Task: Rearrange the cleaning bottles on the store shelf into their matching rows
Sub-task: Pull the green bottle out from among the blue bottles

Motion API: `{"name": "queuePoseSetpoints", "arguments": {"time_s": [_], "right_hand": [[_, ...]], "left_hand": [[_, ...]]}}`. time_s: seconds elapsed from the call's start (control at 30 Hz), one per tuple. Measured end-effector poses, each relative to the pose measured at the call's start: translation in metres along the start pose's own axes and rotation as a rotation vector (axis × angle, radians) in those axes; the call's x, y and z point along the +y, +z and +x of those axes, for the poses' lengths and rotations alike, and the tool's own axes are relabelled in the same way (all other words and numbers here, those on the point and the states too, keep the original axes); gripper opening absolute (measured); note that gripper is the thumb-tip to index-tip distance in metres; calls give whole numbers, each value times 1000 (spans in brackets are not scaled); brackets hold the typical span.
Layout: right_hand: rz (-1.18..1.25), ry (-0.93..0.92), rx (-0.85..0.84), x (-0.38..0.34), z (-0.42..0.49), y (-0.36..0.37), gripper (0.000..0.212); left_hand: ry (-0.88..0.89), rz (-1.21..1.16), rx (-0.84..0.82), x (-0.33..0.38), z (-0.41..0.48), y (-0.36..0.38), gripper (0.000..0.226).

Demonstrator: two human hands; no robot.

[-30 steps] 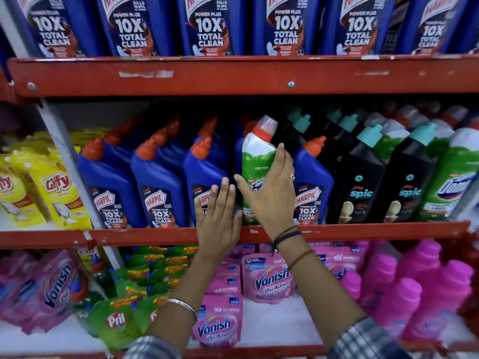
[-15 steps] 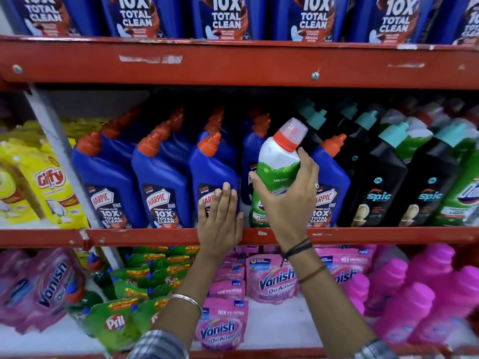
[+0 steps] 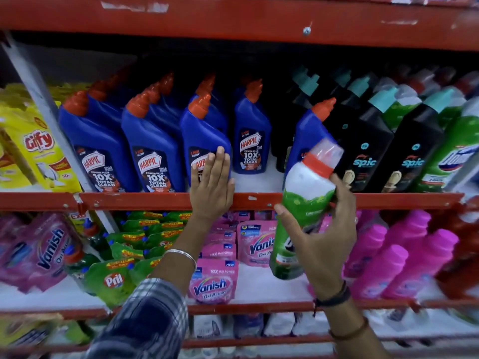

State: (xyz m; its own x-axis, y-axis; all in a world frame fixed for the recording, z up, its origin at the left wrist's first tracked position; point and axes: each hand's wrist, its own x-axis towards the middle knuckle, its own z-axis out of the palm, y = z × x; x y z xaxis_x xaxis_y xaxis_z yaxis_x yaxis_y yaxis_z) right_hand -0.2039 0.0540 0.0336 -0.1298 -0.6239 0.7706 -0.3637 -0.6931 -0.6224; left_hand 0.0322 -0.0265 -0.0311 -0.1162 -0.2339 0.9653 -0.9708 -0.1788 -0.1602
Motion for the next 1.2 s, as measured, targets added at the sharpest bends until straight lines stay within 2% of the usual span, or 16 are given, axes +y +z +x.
{"name": "queuePoseSetpoints", "arguments": {"time_s": [0.3,0.47,0.73,0.97,1.07,1.13,1.2], "right_hand": [[-86,486,-205,93,-81,17,76],[-75,633,-268,118,-101,35,73],[-150,669,-285,133,-117,55,72],[-266,542,-358,139,-125,47,82],[-278,517,-391,135,-126,43,93],[-299,482,-350,127,-120,38,105],[-274,464,-239,112,-96,33,107]], "left_hand": [[6,-11,-25,1,-2,-1,63],[1,-29,-12,1,-2,0,68],[0,-26,-17,0,-2,0,68],[-5,-24,-17,1,-1,-1,68],[-4,-28,-15,1,0,-1,68],[-3,-27,-10,1,0,0,67],[7,-13,-3,0,-1,1,66]]}}
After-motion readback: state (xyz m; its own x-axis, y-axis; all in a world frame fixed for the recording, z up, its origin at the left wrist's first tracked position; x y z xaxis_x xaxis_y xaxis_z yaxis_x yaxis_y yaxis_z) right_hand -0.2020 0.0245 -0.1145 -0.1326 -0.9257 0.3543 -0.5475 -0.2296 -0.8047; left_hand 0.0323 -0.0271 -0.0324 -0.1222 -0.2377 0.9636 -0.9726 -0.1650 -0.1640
